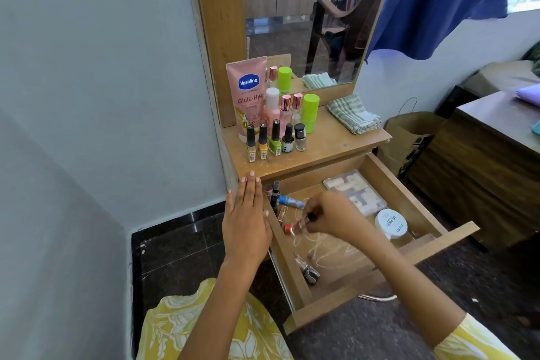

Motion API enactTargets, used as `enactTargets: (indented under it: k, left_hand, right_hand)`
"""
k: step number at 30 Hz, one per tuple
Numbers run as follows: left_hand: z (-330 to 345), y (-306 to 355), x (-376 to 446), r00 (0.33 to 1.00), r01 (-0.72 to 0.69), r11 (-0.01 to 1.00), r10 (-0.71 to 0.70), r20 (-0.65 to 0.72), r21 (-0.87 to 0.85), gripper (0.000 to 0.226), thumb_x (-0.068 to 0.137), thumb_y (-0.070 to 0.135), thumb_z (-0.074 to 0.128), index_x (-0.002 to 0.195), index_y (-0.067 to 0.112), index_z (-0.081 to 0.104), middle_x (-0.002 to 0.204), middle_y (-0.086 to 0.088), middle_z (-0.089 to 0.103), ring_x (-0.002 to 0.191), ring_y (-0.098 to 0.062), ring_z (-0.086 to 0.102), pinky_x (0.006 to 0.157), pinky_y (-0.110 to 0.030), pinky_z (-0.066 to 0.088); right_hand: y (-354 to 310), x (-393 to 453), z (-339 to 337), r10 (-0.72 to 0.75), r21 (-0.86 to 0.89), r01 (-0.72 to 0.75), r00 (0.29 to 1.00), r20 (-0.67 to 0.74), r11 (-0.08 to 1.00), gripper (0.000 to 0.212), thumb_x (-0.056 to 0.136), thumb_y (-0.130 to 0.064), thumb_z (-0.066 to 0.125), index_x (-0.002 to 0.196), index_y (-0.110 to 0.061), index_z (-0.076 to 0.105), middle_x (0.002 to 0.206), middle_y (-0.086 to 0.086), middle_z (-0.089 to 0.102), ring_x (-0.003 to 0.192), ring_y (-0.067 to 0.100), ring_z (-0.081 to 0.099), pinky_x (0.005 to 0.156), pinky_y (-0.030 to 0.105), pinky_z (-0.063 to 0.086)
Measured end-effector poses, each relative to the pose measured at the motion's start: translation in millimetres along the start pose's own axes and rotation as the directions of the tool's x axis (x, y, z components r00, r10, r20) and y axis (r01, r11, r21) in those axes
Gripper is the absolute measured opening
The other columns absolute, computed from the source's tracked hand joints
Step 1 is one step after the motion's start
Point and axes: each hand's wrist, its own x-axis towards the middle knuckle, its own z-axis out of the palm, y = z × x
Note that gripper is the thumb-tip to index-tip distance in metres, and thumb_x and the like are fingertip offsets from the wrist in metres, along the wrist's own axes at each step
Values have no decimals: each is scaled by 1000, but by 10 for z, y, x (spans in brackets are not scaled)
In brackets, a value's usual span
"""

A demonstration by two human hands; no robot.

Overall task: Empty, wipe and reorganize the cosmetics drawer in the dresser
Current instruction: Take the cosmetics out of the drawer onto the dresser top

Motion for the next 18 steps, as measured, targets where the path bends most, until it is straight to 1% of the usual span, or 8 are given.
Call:
enactTargets:
  k: [2, 4, 7, 9, 12, 13, 16, 18]
  left_hand:
    - [4, -7, 5, 1000, 3, 1000, -3, 4, 6, 60, 102, 29, 22, 142, 15, -21, 150, -1, -28, 142, -17, -20, 111, -36, -16]
    - [6, -9, 12, 1000, 7, 1000, -7, 10, 15, 60, 102, 30, 22, 141, 15, -21, 149, -1, -28, 142, -17, -19, 110, -36, -15]
    - [2, 3, 23, 1000, 9, 1000, -9, 16, 19, 59, 102, 33, 18, 142, 15, -20, 147, 0, -28, 143, -17, -18, 110, -37, -15]
    - [-2, 8, 24, 1000, 11, 1000, -11, 15, 11, 57, 102, 33, 17, 142, 15, -19, 147, 0, -28, 143, -17, -17, 110, -36, -16]
    - [-8, 5, 16, 1000, 6, 1000, -6, 7, 21, 57, 102, 32, 18, 141, 15, -19, 150, -1, -25, 143, -17, -16, 110, -36, -16]
    - [-9, 7, 13, 1000, 2, 1000, -3, 4, 22, 57, 102, 32, 18, 141, 14, -19, 151, -2, -24, 144, -17, -16, 110, -36, -16]
    - [-30, 0, 13, 1000, -8, 1000, 8, -5, 22, 58, 101, 32, 19, 146, 13, -14, 154, -3, -19, 144, -18, -13, 110, -36, -16]
    - [-57, -17, 9, 1000, -21, 999, 21, -3, 26, 59, 101, 33, 20, 147, 13, -11, 156, -3, -16, 144, -17, -12, 109, -36, -17]
  right_hand:
    - [-6, 11, -210, 27, 207, 1, 990, -135, 978, 12, 73, -21, 78, 81, -21, 68, 75, -9, 64, 70, 6, 61, 63, 21, 53]
    - [-19, 73, -392, 98, 381, 30, 945, -311, 924, 21, 68, -18, 82, 70, -27, 63, 74, -5, 65, 69, 8, 61, 62, 24, 52]
    - [-21, 255, -587, 225, 550, 108, 834, -504, 828, 29, 63, -10, 81, 65, -28, 59, 68, -3, 61, 60, 6, 53, 57, 17, 43]
    - [-33, 394, -664, 265, 570, 106, 806, -529, 814, 24, 64, -9, 79, 71, -23, 62, 68, -5, 60, 58, 6, 52, 56, 13, 42]
    - [-112, 544, -638, 243, 568, 105, 830, -502, 816, 24, 64, -8, 81, 75, -21, 65, 73, -3, 64, 64, 11, 59, 65, 26, 48]
    - [-161, 573, -593, 226, 568, 116, 839, -495, 815, 25, 65, -9, 82, 76, -22, 65, 74, -4, 65, 66, 11, 61, 66, 25, 50]
    - [-373, 629, -392, 152, 564, 194, 847, -509, 803, 27, 65, -11, 84, 80, -23, 66, 75, -8, 67, 66, 1, 63, 62, 8, 49]
    - [-512, 653, -265, 122, 545, 227, 839, -530, 807, 27, 66, -13, 84, 83, -22, 66, 75, -11, 66, 64, -3, 62, 59, 4, 46]
